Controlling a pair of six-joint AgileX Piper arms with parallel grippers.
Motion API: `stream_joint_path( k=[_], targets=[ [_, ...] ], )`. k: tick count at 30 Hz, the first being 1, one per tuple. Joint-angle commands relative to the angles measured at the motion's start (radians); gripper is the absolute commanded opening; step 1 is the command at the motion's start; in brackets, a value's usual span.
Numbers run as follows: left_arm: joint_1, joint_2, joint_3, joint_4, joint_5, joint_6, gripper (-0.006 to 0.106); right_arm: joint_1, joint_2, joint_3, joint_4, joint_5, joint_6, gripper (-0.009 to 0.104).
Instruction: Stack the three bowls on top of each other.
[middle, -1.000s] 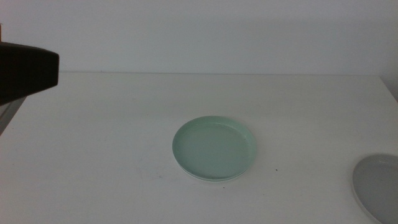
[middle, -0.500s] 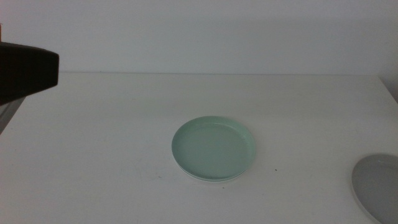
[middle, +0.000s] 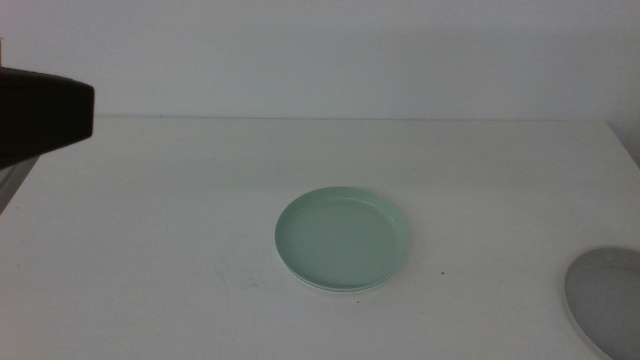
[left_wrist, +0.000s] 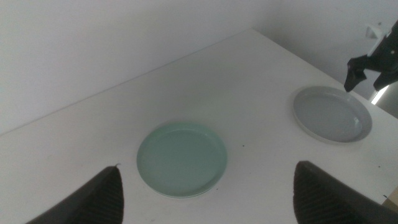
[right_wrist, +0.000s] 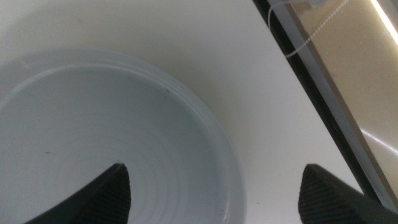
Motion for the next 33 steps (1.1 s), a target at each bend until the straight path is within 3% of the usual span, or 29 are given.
stream_joint_path(
  k=[1,10,15,29,33],
  targets=[
    [0.001,-0.006,0.003,0.000,-0.012,-0.006,0.094,-0.006,0.019,0.011,-0.026,-0.029,0.005,0.086],
    [0.001,-0.006,0.003,0.000,-0.012,-0.006,0.094,-0.006,0.103,0.011,-0.050,-0.033,0.035,0.086],
    [0.001,-0.006,0.003,0.000,-0.012,-0.006,0.094,-0.006,0.147,0.011,-0.050,-0.023,0.035,0.080],
    [0.001,-0.006,0.003,0.000,-0.012,-0.006,0.094,-0.006,0.210,0.011,-0.074,-0.022,0.052,0.054],
    [0.001,-0.006,0.003,0.000,-0.012,-0.006,0.094,-0.006,0.210,0.011,-0.096,-0.020,0.057,0.036]
  ],
)
